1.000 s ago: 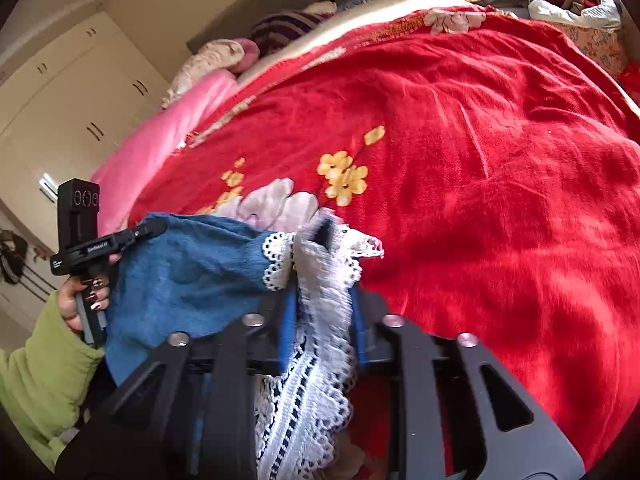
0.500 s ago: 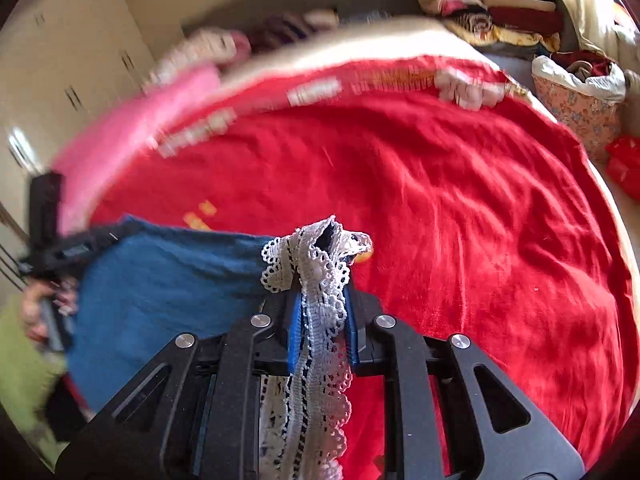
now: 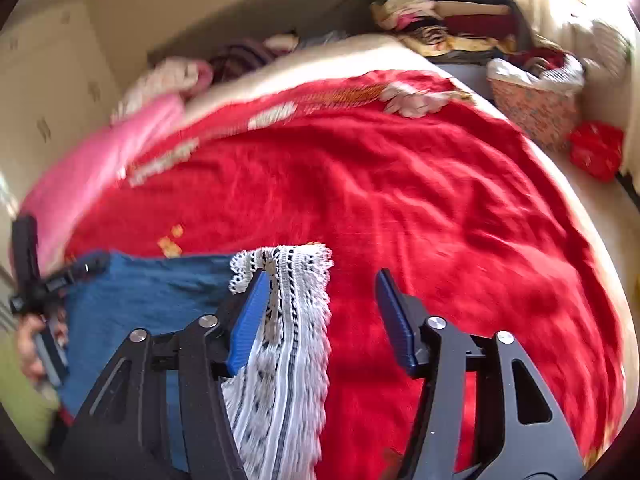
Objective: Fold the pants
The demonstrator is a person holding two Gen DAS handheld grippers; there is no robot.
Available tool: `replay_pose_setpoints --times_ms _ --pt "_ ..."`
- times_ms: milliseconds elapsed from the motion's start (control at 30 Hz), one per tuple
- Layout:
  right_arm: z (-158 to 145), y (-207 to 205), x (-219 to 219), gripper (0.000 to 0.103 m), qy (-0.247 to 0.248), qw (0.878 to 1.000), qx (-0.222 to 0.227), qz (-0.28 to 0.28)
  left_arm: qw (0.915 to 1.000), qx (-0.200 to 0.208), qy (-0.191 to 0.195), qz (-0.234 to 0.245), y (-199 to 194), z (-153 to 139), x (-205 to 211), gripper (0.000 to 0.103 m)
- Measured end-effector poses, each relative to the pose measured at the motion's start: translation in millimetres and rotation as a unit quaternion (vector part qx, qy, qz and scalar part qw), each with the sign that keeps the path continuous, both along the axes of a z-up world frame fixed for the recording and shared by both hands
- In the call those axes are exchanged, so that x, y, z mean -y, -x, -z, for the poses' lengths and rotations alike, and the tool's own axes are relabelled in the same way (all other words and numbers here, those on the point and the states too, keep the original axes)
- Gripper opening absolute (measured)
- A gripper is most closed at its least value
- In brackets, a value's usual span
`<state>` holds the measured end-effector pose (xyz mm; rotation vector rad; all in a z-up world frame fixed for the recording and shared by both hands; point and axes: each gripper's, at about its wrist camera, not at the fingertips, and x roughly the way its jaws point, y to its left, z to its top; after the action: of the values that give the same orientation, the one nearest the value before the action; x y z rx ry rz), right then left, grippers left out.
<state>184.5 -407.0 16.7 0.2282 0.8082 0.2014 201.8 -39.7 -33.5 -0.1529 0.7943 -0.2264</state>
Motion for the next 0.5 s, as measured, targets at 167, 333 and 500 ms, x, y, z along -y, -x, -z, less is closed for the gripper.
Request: replay_pose_setpoints --times_ms 167,333,500 --pt "-11.1 57.6 12.5 0.055 -0.054 0.998 0.013 -0.003 0.9992 0.022 0.032 0.007 55.2 -23.1 -16.3 0.068" --pt "6.4 101.2 4.3 0.055 -0.089 0.996 -0.016 -0.026 0.9992 0.015 -0.023 0.028 110.0 -15.6 -12.8 0.068" --pt "24.7 105.9 -1.5 0.055 -0.072 0.996 -0.055 -0.027 0.9989 -0.011 -0.044 0.016 128.8 0.9 -28.7 0.068"
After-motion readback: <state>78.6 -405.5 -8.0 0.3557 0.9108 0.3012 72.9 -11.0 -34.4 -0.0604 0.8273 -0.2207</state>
